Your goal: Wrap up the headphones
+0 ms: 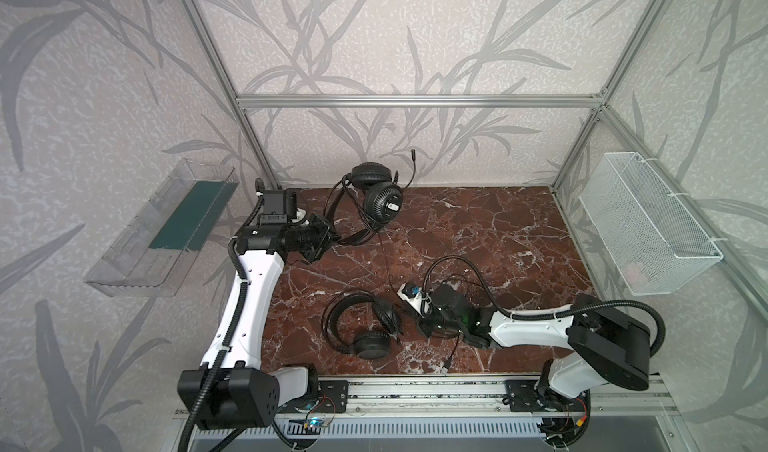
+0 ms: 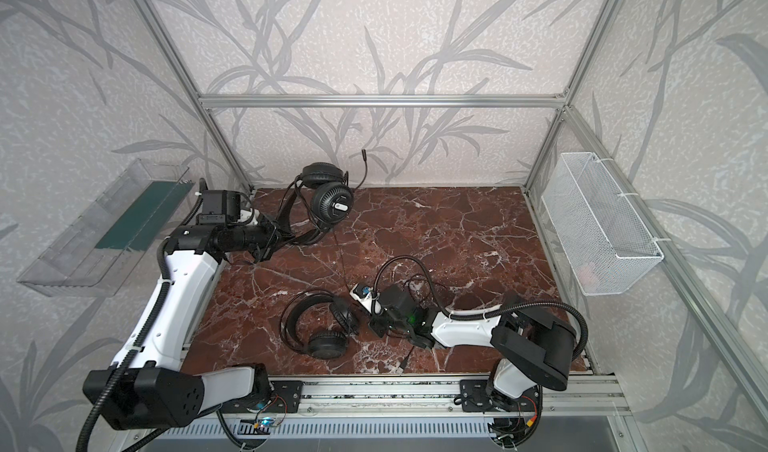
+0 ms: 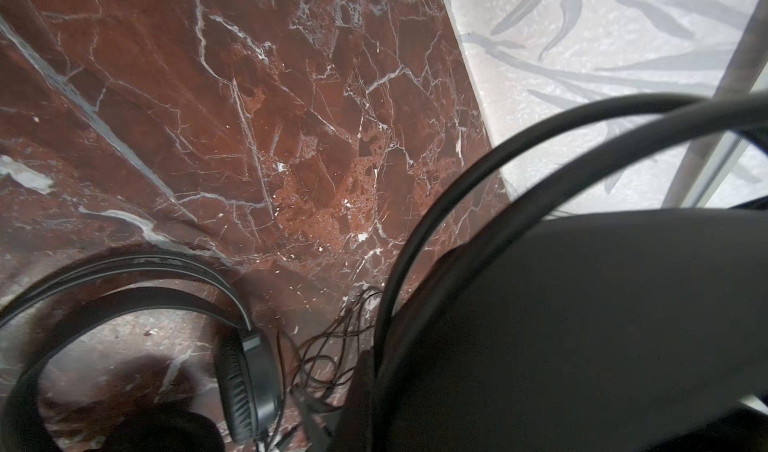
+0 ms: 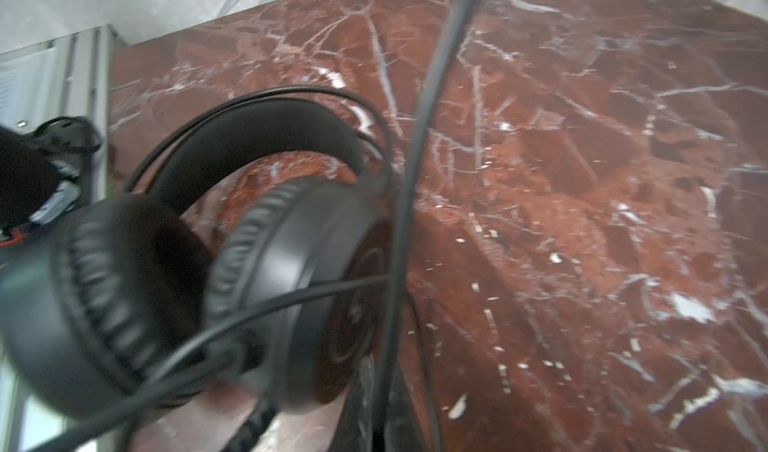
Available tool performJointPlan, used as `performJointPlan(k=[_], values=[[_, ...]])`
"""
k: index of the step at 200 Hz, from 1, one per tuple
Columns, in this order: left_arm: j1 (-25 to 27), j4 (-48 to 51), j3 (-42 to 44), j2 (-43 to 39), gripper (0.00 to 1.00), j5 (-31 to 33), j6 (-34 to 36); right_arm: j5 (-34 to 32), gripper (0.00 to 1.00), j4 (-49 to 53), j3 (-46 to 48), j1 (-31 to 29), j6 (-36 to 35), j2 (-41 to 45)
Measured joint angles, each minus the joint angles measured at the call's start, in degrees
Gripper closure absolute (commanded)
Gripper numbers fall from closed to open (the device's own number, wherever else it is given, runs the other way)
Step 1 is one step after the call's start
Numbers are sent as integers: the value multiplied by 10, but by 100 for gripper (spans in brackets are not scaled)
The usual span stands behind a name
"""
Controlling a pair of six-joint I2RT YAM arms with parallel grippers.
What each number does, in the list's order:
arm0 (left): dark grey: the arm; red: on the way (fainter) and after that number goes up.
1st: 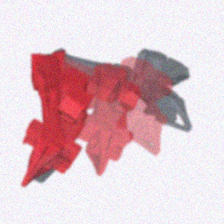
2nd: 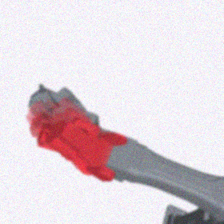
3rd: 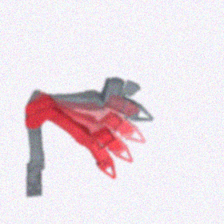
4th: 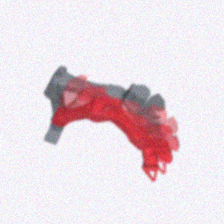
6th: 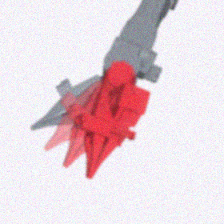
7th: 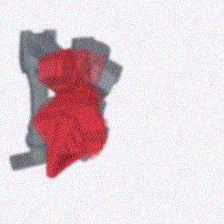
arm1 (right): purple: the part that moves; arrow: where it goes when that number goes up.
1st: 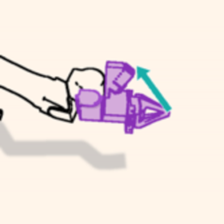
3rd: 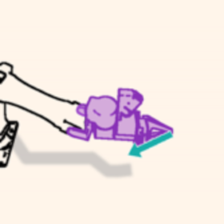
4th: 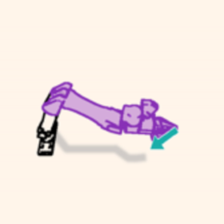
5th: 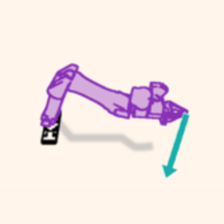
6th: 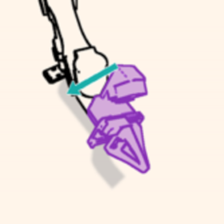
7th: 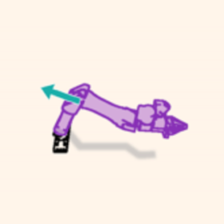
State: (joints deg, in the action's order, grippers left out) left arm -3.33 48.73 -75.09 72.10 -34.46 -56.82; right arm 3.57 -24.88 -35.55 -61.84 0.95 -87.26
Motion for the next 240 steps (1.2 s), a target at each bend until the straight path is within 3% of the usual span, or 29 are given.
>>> performJointPlan(k=[23,50,127,170,201,240], values=[[-12,-25,26,0,100,-35,-33,-5,100,50,-28,-17,-9,16],[-17,-21,27,-1,100,-28,-29,-25,100,105,-38,-17,-23,50],[-15,66,-7,14,100,113,70,3,100,297,-136,-63,-80,146],[35,104,-10,61,100,202,124,14,100,347,-155,-72,-109,182],[86,117,-9,76,100,270,151,10,100,392,-202,-76,-131,158],[116,118,-9,88,100,306,173,-4,100,449,-292,-78,-179,120]])
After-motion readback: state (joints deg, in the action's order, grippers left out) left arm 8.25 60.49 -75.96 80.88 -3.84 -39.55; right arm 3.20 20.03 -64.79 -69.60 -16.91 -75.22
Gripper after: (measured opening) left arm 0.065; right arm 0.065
